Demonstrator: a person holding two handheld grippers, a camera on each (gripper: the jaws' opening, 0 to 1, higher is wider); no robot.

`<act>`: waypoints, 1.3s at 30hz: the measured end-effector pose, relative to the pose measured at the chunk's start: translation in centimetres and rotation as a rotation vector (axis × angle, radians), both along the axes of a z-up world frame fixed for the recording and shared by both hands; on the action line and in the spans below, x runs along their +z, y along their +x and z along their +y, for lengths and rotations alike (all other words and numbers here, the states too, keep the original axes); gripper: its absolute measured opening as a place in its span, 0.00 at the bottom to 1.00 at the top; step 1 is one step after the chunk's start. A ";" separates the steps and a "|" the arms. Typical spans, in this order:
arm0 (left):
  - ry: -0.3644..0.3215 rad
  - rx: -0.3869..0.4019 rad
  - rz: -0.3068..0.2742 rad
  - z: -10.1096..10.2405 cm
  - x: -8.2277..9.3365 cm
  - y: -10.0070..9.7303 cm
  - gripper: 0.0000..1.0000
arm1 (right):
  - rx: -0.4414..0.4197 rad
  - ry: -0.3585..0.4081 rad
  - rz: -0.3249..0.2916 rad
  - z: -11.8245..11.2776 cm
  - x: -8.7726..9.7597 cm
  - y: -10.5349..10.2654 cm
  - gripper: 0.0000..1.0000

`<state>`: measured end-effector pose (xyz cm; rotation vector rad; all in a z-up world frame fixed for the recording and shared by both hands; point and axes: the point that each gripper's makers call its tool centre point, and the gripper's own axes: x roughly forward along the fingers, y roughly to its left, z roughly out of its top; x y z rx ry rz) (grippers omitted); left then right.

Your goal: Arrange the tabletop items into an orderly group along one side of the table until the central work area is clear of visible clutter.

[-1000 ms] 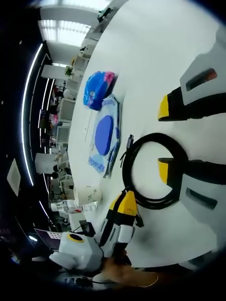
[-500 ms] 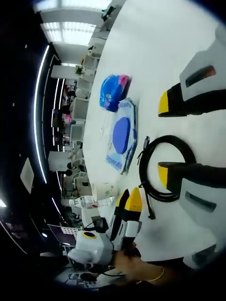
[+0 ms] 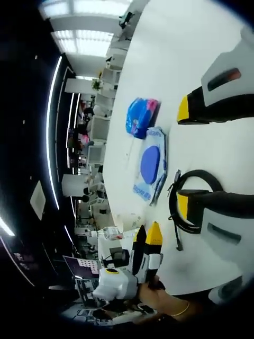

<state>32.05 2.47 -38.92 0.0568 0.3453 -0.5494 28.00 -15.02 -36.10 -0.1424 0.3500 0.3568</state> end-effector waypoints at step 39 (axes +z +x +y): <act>-0.069 0.063 0.063 -0.6 -0.1 4.4 0.41 | -0.038 0.029 0.103 -1.5 -1.6 5.5 0.49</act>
